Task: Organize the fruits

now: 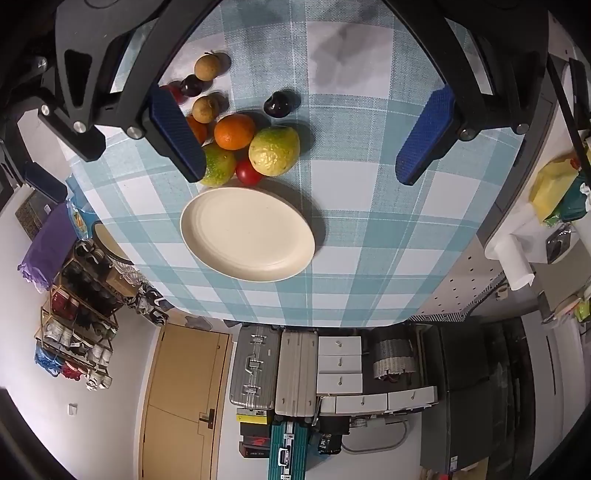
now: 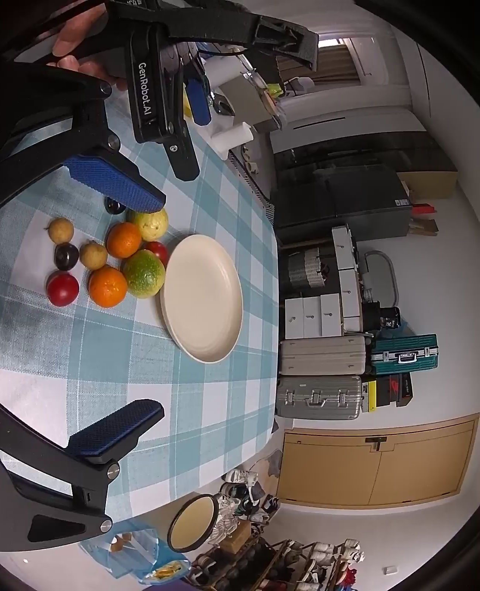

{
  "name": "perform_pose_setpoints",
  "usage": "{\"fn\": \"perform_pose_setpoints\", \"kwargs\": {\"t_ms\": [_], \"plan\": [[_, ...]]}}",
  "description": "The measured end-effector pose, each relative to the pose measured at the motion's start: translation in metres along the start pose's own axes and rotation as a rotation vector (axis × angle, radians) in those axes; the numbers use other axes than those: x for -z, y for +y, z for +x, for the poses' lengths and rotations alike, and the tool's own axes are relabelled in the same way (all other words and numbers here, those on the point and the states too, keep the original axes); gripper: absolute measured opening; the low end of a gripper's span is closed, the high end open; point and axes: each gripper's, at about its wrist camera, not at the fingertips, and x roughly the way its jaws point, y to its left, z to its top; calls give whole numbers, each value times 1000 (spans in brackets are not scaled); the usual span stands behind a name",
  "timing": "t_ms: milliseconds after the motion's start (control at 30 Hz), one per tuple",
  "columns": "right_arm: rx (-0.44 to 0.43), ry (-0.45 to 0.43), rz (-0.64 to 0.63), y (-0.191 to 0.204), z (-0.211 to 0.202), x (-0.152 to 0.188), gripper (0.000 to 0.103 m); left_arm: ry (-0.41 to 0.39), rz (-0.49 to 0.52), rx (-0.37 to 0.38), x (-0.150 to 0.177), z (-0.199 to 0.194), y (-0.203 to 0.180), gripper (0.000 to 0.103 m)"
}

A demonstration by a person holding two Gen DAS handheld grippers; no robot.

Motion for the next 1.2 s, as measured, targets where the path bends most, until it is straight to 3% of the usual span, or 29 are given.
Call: {"fn": "perform_pose_setpoints", "kwargs": {"t_ms": [867, 1200], "plan": [[-12, -4, 12, 1, -4, -1, 103, 7, 0, -2, 5, 4, 5, 102], [-35, 15, 64, -6, -2, -1, 103, 49, -1, 9, 12, 20, 6, 102]]}}
